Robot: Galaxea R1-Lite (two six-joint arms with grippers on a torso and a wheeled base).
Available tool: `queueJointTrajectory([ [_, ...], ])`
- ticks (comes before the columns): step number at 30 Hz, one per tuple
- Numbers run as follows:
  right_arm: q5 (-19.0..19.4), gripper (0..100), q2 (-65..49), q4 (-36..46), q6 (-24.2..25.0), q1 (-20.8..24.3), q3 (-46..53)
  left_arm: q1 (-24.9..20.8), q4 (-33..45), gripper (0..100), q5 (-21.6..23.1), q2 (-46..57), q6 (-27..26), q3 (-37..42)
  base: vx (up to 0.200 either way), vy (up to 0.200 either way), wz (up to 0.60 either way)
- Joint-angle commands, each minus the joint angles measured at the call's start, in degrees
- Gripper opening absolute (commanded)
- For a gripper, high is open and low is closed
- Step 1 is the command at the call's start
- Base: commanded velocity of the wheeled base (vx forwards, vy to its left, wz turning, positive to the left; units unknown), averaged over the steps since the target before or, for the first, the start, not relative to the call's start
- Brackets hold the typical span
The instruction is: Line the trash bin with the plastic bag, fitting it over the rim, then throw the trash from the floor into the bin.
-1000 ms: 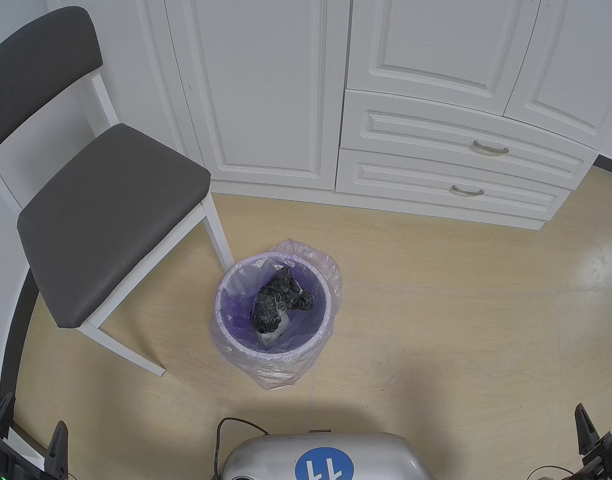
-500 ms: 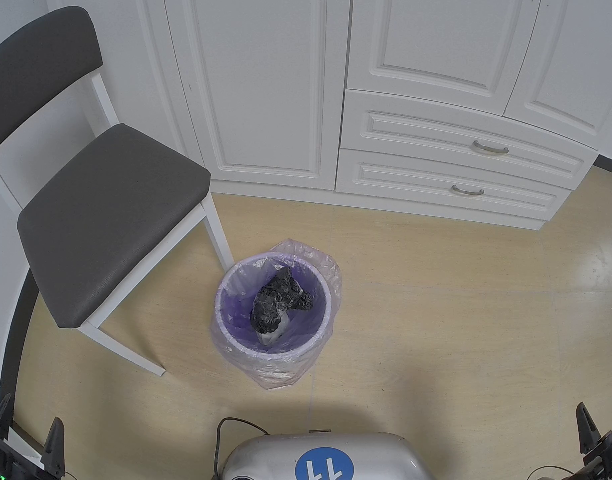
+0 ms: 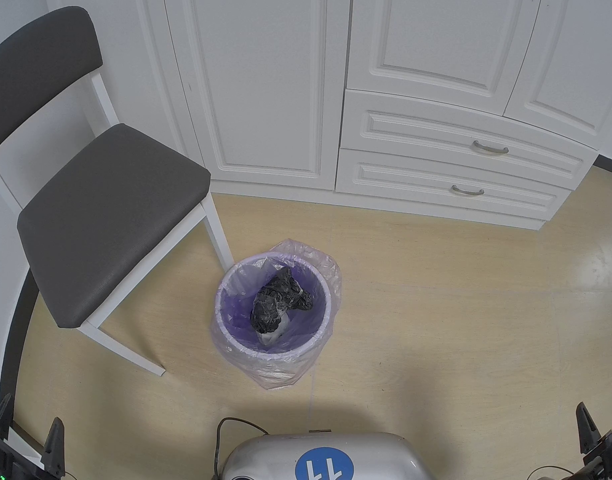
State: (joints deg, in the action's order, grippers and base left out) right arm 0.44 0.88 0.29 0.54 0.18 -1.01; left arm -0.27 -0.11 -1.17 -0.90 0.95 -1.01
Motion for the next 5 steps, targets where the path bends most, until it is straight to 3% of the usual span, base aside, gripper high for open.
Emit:
queueJointTrajectory([
  [1,0.0,100,-0.9,0.0,0.0,0.0,0.9,0.0,0.0,100,-0.1,0.9,0.0,1.0,0.0,0.0,0.0],
  [5,0.0,100,-0.9,0.0,-0.1,0.0,0.9,0.0,-0.1,100,-0.1,0.9,0.0,1.0,0.0,0.0,0.0],
])
